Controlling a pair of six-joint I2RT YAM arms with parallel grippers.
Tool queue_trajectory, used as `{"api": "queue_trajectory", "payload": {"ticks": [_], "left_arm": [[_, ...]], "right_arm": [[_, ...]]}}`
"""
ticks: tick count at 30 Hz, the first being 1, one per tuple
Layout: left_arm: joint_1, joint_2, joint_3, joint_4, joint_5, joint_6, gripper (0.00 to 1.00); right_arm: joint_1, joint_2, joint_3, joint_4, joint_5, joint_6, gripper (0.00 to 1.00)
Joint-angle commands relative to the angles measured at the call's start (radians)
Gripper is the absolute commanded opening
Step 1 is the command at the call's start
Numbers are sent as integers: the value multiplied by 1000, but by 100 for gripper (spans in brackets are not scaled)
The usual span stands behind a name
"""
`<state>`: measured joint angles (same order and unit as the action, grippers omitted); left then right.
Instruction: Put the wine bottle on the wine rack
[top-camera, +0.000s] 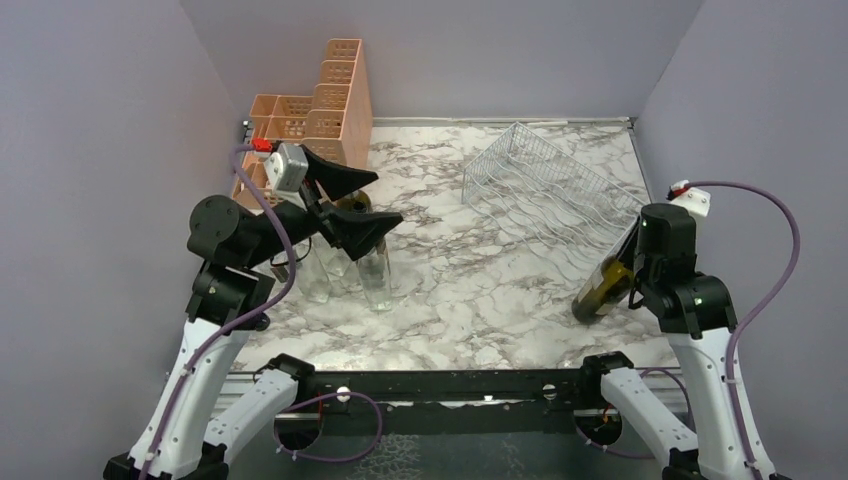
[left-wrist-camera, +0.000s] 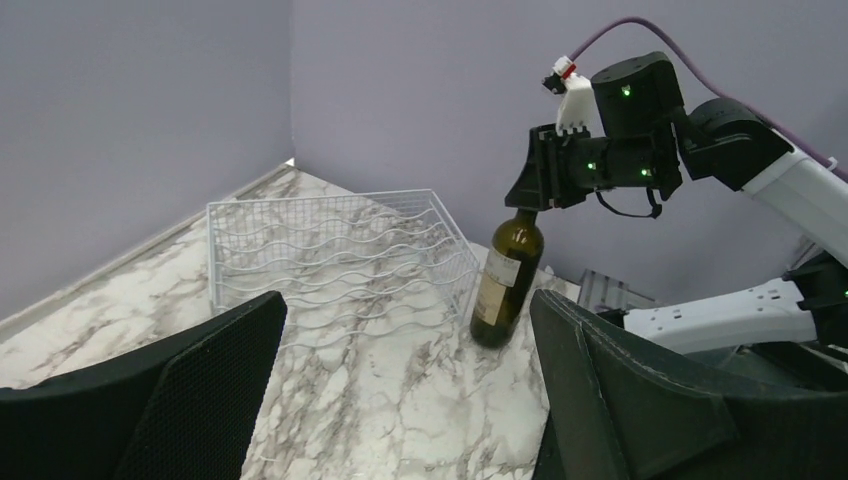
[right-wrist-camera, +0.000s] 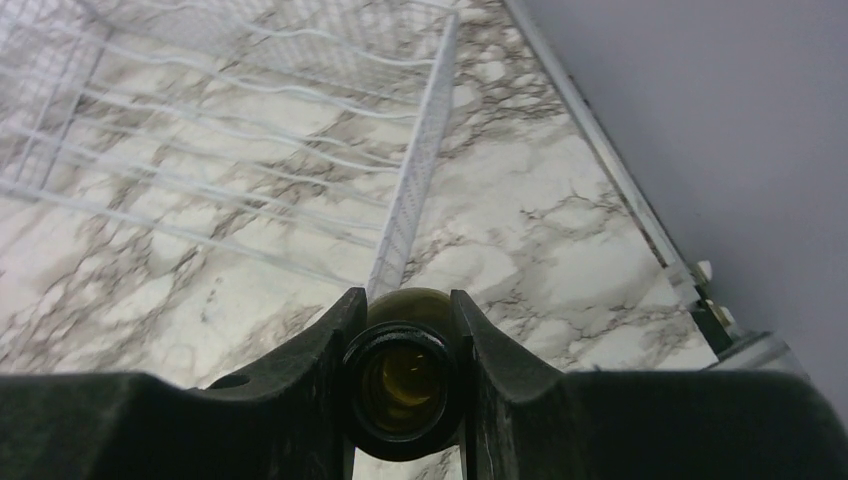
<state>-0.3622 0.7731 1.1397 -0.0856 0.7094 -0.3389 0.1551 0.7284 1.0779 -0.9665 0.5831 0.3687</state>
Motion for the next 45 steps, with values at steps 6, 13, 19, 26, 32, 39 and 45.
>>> {"api": "queue_trajectory", "payload": {"ticks": [6, 13, 19, 26, 32, 39, 45], "left_arm": [[-26, 87, -40, 220, 58, -172, 99], [-94, 118, -94, 304, 12, -216, 99], [-208, 178, -95, 313, -59, -201, 99], [-360, 266, -91, 310, -188, -120, 99], [-493, 374, -71, 296, -308, 17, 99], [-615, 562, -18, 312, -391, 210, 99], [-663, 698, -45, 406, -396, 261, 99]], "right_arm": [[-5, 31, 30, 147, -229, -106, 1], [-6, 76, -17, 350, -217, -101, 1], [-5, 161, -21, 506, -204, -94, 1], [-7, 206, -20, 559, -276, -81, 1], [-6, 180, 23, 501, -415, -73, 1], [-6, 137, 77, 378, -612, -57, 1], [-5, 108, 121, 333, -727, -5, 1]]}}
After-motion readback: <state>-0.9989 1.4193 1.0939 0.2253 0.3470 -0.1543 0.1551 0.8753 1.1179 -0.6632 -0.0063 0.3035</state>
